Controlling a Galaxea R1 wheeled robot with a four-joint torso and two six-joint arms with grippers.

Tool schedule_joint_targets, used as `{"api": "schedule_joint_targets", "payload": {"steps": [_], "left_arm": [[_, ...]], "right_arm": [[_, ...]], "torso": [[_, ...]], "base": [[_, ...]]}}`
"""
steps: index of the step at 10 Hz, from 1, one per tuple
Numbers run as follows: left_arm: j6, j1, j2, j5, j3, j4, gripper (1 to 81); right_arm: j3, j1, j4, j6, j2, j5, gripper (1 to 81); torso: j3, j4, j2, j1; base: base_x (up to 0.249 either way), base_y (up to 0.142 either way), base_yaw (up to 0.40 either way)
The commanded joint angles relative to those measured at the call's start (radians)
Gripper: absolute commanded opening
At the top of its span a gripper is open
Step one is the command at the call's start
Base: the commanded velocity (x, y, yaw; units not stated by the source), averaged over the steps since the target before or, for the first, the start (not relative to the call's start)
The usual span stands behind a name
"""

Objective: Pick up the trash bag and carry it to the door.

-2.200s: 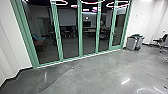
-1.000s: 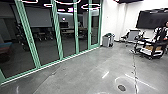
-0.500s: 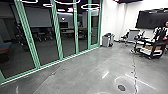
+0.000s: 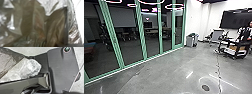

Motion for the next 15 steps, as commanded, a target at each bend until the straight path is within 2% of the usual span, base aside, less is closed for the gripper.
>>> {"api": "schedule_joint_targets", "payload": {"steps": [1, 15], "left_arm": [[0.005, -0.071, -0.004, 0.065, -0.004, 0.001, 1.0], [0.005, -0.071, -0.005, 0.065, -0.004, 0.001, 1.0]], "right_arm": [[0.007, 0.046, -0.010, -0.003, 0.002, -0.049, 81.1], [0.005, 0.047, -0.010, -0.005, 0.005, -0.049, 81.1]], "torso": [[0.000, 0.000, 0.000, 0.000], [0.001, 0.000, 0.000, -0.002]], "base": [[0.000, 0.000, 0.000], [0.115, 0.000, 0.000]]}}
